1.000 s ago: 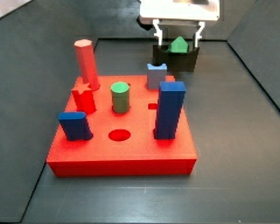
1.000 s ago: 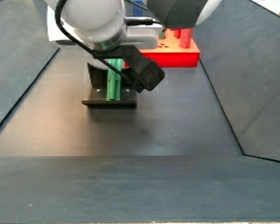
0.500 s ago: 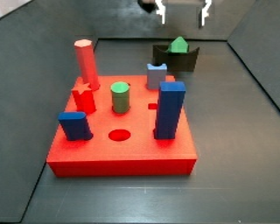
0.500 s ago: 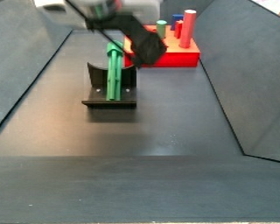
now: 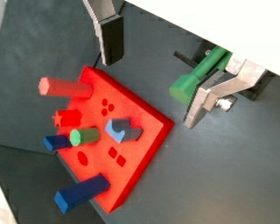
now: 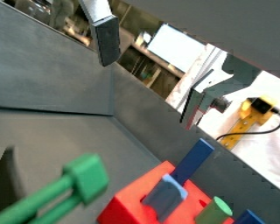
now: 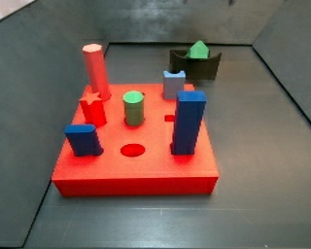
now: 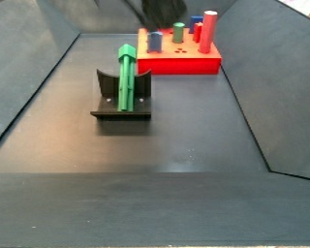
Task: Pick up the 3 prong object. Move up. Place the 3 prong object on the fixture. Regrasp the 3 prong object. Move to above the board. Insert the 3 prong object.
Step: Regrasp the 3 prong object.
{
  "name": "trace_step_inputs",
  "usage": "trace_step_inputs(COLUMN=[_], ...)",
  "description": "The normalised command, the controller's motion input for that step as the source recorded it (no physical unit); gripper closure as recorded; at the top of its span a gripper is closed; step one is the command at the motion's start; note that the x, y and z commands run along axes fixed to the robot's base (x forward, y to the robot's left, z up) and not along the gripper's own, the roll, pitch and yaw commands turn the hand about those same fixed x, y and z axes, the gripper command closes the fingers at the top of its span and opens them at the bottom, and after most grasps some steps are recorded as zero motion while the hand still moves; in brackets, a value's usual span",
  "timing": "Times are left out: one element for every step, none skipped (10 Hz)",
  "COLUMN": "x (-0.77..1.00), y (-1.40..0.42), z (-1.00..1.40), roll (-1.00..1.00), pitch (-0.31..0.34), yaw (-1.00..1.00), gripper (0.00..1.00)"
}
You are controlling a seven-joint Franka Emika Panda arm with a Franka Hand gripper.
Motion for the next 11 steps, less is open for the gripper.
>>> trace_step_inputs(x=[0.06,0.01,0.00,0.01,0.00,-0.01,-0.01,-0.01,-0.01,-0.01,0.00], y=[-0.41,-0.21,-0.11,-0.08,-0.05,-0.03,-0.03,-0.03,-0.02,-0.02,-0.02], z=[0.53,0.34,0.14,0.04,0.04,0.05,0.02,0.01,0.01,0.01,0.01], roll=[1.00,1.00,1.00,1.00,1.00,1.00,1.00,1.00,1.00,1.00,1.00], pitch=[0.060,0.057,0.055,0.054,0.054,0.051,0.049,0.046,0.043,0.042,0.040], yaw=[0.01,0.01,0.01,0.01,0.01,0.01,0.01,0.01,0.01,0.01,0.01], gripper=[0.00,0.00,0.00,0.00,0.00,0.00,0.00,0.00,0.00,0.00,0.00])
